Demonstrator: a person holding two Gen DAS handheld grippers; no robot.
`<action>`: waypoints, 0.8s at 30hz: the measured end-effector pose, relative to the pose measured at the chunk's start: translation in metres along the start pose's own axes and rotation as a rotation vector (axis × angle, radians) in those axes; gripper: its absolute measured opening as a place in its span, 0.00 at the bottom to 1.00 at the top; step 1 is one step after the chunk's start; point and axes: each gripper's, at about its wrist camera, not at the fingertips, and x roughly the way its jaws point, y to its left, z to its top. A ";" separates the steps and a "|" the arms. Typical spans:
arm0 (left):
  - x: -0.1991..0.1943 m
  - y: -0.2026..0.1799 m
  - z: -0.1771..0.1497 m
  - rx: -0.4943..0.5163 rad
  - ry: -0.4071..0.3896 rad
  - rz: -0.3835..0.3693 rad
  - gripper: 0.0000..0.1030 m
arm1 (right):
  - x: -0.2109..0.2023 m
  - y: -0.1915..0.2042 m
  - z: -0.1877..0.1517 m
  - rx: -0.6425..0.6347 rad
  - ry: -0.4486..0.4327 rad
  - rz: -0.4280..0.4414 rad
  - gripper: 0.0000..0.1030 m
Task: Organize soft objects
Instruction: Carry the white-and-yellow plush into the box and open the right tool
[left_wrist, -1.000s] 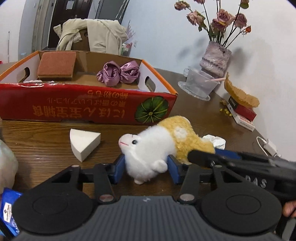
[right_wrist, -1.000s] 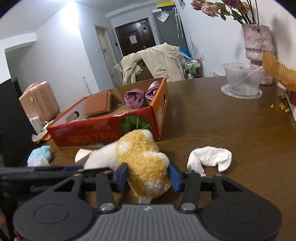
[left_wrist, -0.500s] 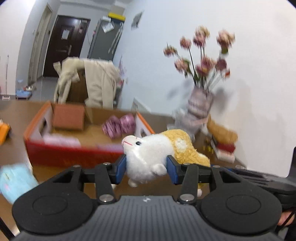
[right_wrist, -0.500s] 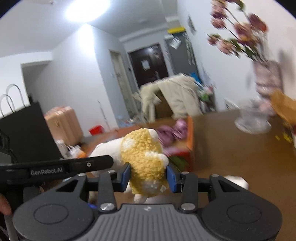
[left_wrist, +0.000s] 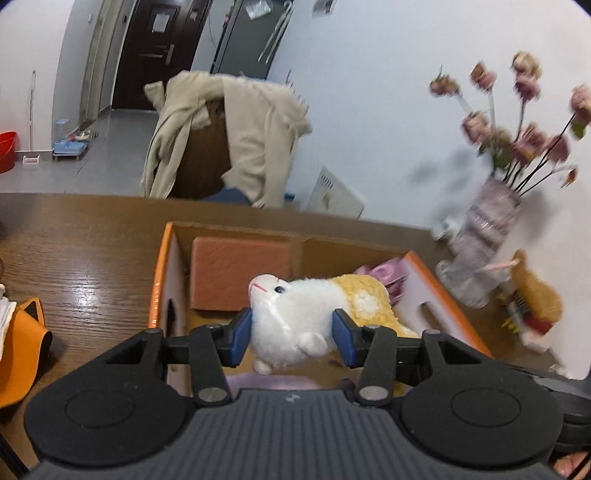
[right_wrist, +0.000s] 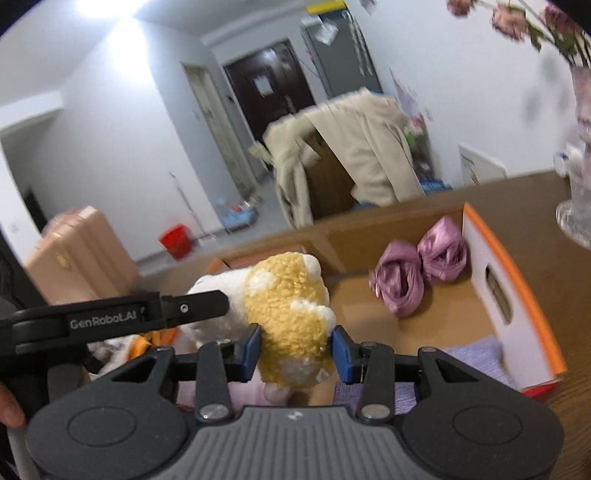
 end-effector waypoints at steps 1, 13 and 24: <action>0.006 0.004 -0.002 0.012 0.011 0.014 0.45 | 0.009 0.002 -0.003 -0.002 0.021 -0.020 0.39; -0.025 0.017 -0.017 0.033 -0.065 0.068 0.59 | 0.008 0.033 -0.021 -0.103 0.119 -0.095 0.52; -0.153 -0.028 -0.064 0.143 -0.299 0.096 0.75 | -0.124 0.033 -0.012 -0.180 -0.157 -0.091 0.64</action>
